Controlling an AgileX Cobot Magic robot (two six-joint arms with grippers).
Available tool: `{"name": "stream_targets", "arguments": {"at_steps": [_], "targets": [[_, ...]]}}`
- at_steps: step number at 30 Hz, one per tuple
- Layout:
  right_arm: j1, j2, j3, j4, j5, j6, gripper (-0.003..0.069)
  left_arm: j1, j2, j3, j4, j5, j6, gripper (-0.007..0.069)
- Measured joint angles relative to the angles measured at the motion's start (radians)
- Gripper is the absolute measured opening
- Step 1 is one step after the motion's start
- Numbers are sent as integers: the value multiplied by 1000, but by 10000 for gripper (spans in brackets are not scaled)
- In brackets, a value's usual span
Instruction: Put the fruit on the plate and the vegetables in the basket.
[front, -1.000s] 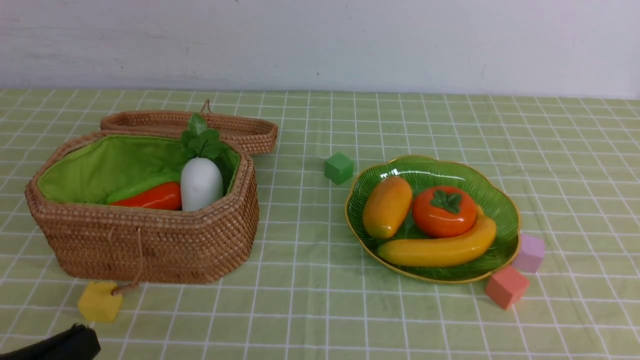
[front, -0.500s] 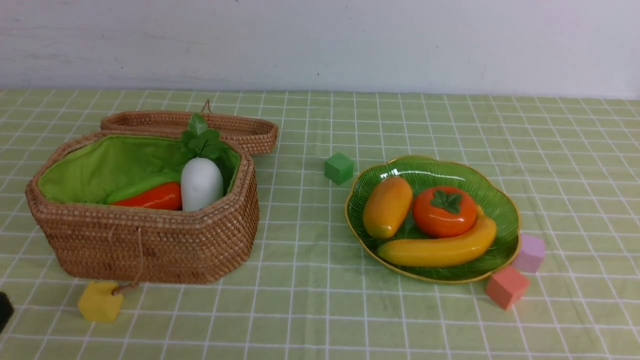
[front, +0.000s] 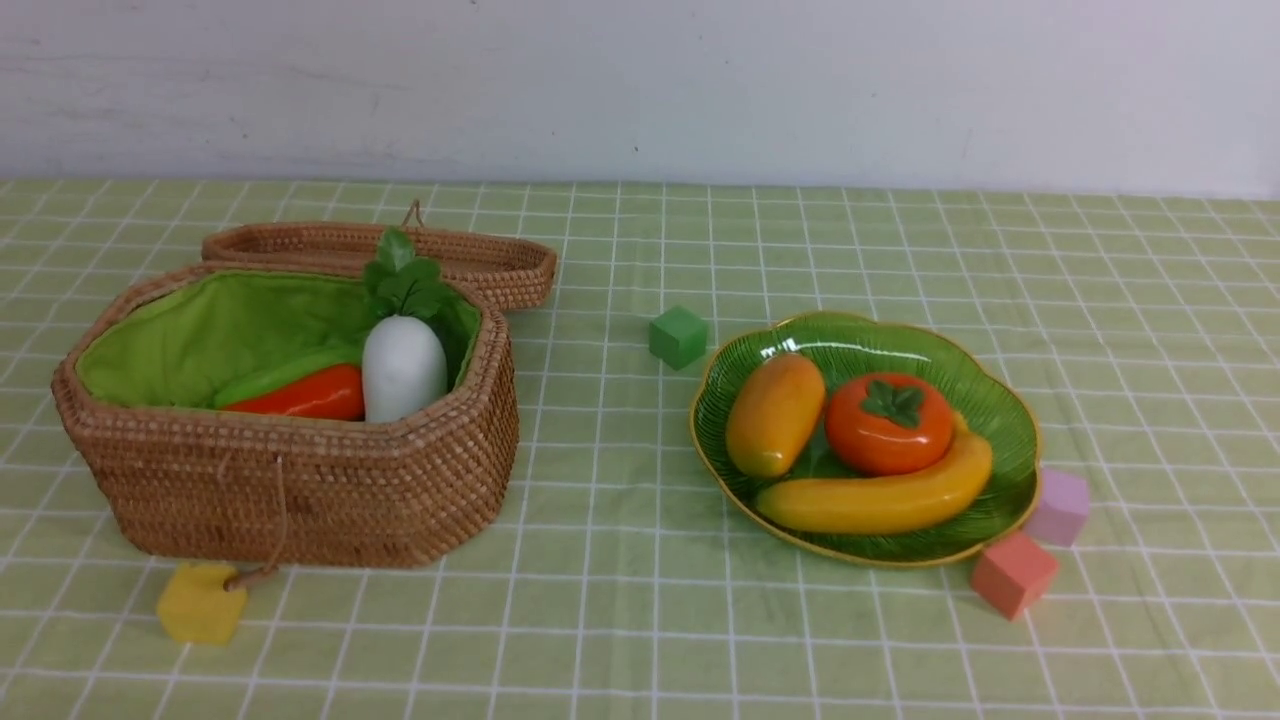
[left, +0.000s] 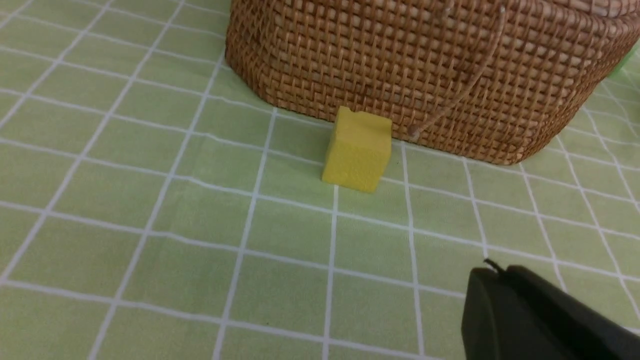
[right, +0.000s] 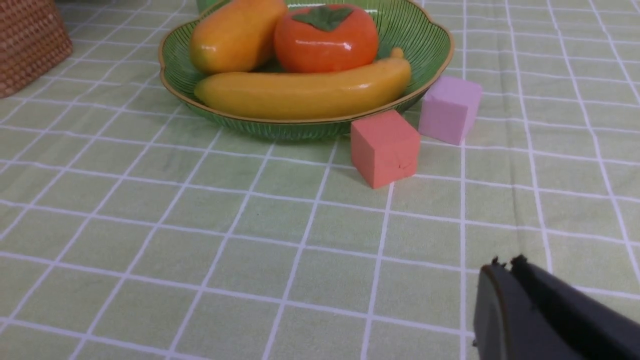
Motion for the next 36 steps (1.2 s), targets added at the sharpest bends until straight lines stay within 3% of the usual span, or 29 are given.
{"name": "stream_targets", "arguments": {"at_steps": [19, 28, 32, 36], "targets": [[-1, 0, 0, -1, 0, 0, 35, 0, 0, 0, 0, 0, -8, -13], [-1, 0, 0, -57, -6, 0, 43, 1, 0, 0, 0, 0, -8, -13], [-1, 0, 0, -111, -15, 75, 32, 1, 0, 0, 0, 0, -8, -12], [-1, 0, 0, -238, -22, 287, -19, 1, 0, 0, 0, 0, -8, -11]]}}
